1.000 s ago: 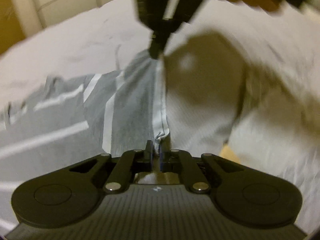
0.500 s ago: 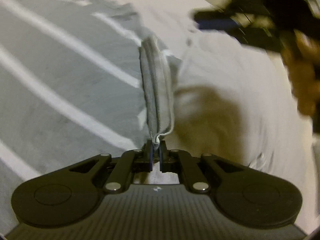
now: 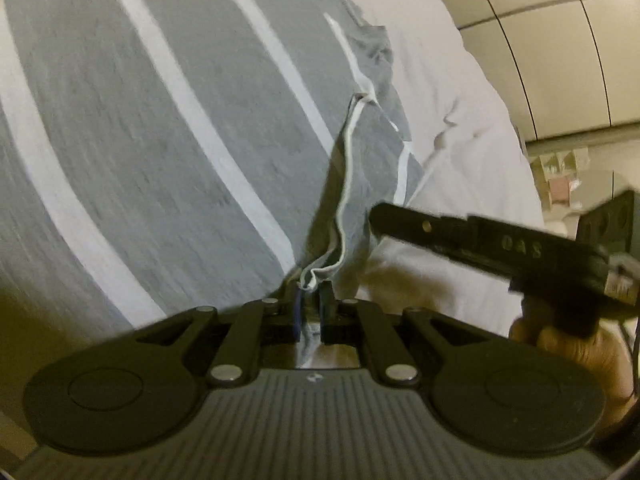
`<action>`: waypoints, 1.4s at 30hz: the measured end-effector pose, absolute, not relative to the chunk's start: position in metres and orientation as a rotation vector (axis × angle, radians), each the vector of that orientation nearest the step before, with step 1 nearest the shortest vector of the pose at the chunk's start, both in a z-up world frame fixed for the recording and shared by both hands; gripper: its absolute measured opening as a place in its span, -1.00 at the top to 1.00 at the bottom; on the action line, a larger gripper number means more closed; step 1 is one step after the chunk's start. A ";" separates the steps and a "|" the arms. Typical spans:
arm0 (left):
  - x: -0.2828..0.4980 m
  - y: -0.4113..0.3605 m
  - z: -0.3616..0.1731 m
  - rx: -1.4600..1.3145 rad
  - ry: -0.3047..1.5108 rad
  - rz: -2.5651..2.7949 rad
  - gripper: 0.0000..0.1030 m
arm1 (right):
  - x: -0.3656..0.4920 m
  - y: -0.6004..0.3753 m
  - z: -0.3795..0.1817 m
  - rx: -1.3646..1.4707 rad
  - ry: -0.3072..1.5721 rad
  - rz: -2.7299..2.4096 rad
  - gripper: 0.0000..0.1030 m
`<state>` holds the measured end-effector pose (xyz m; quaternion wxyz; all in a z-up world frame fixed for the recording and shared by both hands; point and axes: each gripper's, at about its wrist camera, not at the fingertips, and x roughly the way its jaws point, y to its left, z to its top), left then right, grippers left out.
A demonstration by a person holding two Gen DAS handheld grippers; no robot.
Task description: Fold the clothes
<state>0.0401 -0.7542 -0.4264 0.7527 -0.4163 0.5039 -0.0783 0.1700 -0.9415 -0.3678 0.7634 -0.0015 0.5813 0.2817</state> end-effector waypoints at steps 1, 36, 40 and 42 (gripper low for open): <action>0.041 -0.754 -0.425 -0.889 1.097 -0.177 0.81 | 0.173 -0.941 -0.366 -0.021 1.241 0.603 0.52; 0.056 -0.753 -0.416 -0.594 1.091 -0.289 0.76 | 0.234 -0.971 -0.344 -0.291 1.152 0.637 0.64; 0.056 -0.749 -0.399 -0.524 1.042 -0.279 0.76 | 0.211 -0.969 -0.342 -0.241 1.154 0.701 0.65; 0.058 -0.752 -0.391 -0.478 1.003 -0.308 0.76 | 0.201 -0.960 -0.346 -0.248 1.172 0.762 0.65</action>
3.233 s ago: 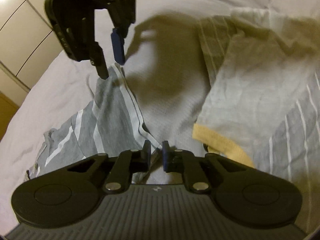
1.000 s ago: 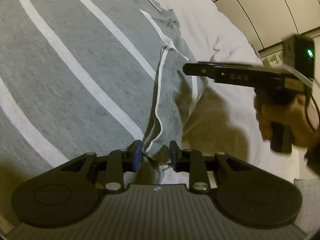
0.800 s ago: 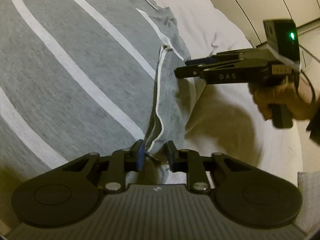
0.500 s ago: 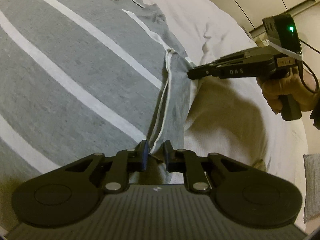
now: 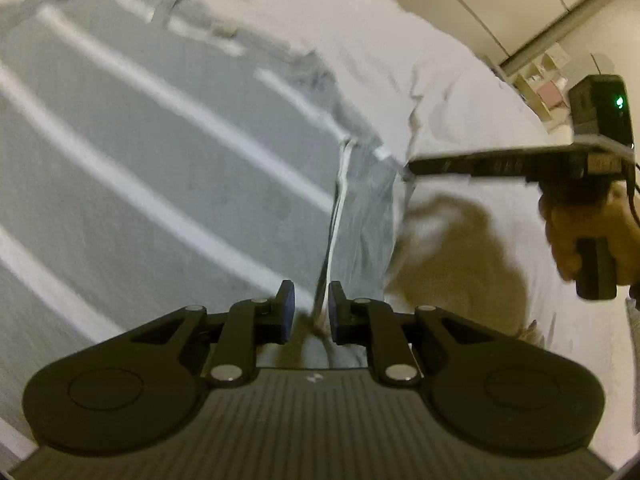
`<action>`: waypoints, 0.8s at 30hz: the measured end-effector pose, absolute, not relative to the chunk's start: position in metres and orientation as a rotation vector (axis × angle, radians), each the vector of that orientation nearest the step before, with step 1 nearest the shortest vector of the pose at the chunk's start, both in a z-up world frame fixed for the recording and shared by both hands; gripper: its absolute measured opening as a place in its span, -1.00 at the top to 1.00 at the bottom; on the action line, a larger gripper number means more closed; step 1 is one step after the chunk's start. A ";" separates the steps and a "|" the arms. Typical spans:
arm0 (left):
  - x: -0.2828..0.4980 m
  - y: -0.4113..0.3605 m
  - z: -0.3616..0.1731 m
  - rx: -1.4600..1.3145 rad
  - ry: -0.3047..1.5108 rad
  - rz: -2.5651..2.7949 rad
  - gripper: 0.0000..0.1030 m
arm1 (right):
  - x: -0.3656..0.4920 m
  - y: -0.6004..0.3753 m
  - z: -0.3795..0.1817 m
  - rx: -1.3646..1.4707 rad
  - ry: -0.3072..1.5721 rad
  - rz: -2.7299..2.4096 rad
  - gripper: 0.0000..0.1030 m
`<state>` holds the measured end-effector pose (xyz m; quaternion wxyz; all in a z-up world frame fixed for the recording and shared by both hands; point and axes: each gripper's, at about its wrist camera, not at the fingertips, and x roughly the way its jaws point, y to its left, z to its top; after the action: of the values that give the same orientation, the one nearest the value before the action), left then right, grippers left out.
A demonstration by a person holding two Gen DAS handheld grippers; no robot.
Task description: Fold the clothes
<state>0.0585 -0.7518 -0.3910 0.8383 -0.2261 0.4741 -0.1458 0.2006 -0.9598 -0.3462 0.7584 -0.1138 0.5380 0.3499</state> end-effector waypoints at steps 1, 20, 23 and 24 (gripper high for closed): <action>0.061 -0.754 -0.389 -0.469 0.994 -0.332 0.76 | 0.197 -0.955 -0.351 -0.265 1.183 0.781 0.66; 0.066 -0.784 -0.410 -0.224 1.065 -0.454 0.75 | 0.227 -0.928 -0.382 -0.253 1.207 0.724 0.71; 0.062 -0.778 -0.407 -0.228 1.057 -0.450 0.74 | 0.246 -0.942 -0.378 -0.131 1.155 0.632 0.68; 0.060 -0.776 -0.404 -0.231 1.050 -0.446 0.75 | 0.245 -0.945 -0.372 -0.115 1.134 0.623 0.63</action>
<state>0.0597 -0.7762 -0.4040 0.8354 -0.1093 0.4957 -0.2107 0.2450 -0.9454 -0.3722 0.7964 -0.0537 0.5280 0.2900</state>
